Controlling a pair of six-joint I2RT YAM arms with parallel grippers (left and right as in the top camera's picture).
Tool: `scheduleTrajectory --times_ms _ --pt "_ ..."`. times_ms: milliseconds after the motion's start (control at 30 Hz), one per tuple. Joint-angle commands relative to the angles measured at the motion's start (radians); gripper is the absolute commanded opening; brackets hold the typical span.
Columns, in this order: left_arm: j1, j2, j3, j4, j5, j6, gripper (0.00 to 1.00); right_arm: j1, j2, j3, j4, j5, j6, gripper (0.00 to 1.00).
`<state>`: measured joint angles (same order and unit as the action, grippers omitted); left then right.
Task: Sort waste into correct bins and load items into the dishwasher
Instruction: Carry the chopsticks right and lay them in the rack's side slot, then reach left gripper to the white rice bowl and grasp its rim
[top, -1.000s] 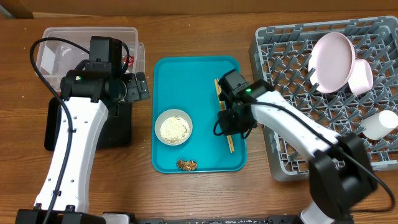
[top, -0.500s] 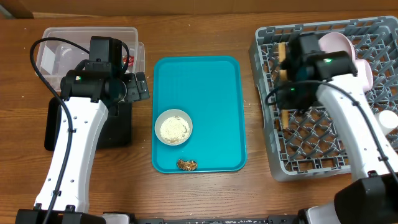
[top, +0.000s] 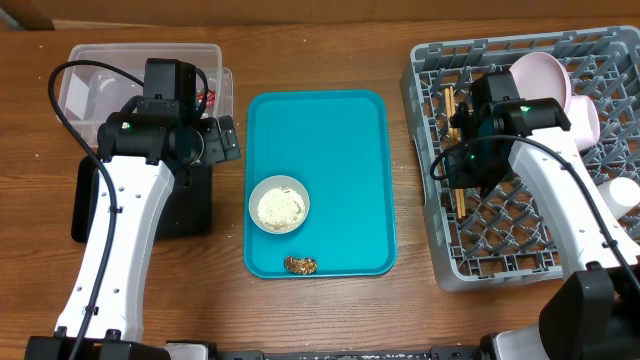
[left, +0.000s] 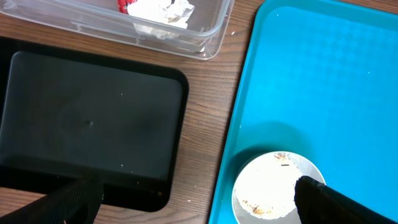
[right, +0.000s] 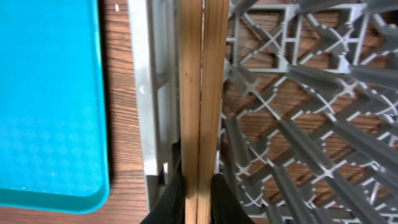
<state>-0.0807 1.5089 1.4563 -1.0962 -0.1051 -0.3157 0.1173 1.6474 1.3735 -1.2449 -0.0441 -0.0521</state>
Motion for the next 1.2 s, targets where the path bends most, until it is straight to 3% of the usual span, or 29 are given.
scheduleTrajectory --times_ms 0,300,400,533,767,900,1033,1100,1167 --pt "0.003 -0.01 0.021 0.0 0.005 -0.006 1.0 0.0 -0.014 -0.043 0.018 -0.037 -0.008 0.04" --pt "0.003 -0.01 0.021 0.0 0.005 -0.006 1.0 0.0 -0.014 -0.118 0.056 -0.04 -0.008 0.04" --pt "0.003 -0.01 0.021 -0.003 0.005 -0.006 1.0 0.0 -0.014 -0.118 0.052 -0.045 -0.008 0.23" --pt "0.003 -0.01 0.021 -0.004 0.005 -0.006 1.0 0.0 -0.014 -0.118 0.053 -0.063 -0.008 0.33" --pt "0.003 -0.01 0.021 0.006 0.006 0.006 1.0 -0.001 -0.074 -0.018 0.079 -0.062 0.118 0.37" --pt "-0.018 -0.01 0.021 0.048 0.143 0.088 0.99 -0.064 -0.173 0.077 0.141 -0.066 0.199 0.53" --pt "-0.129 0.009 0.02 0.061 0.177 0.122 0.98 -0.111 -0.181 0.069 0.063 -0.066 0.206 0.68" --pt "-0.209 0.039 0.019 0.058 0.177 0.122 0.99 -0.111 -0.181 0.052 0.037 -0.066 0.206 0.87" --pt "-0.282 0.08 0.019 0.05 0.177 0.122 0.99 -0.111 -0.177 0.049 0.019 -0.066 0.204 0.94"
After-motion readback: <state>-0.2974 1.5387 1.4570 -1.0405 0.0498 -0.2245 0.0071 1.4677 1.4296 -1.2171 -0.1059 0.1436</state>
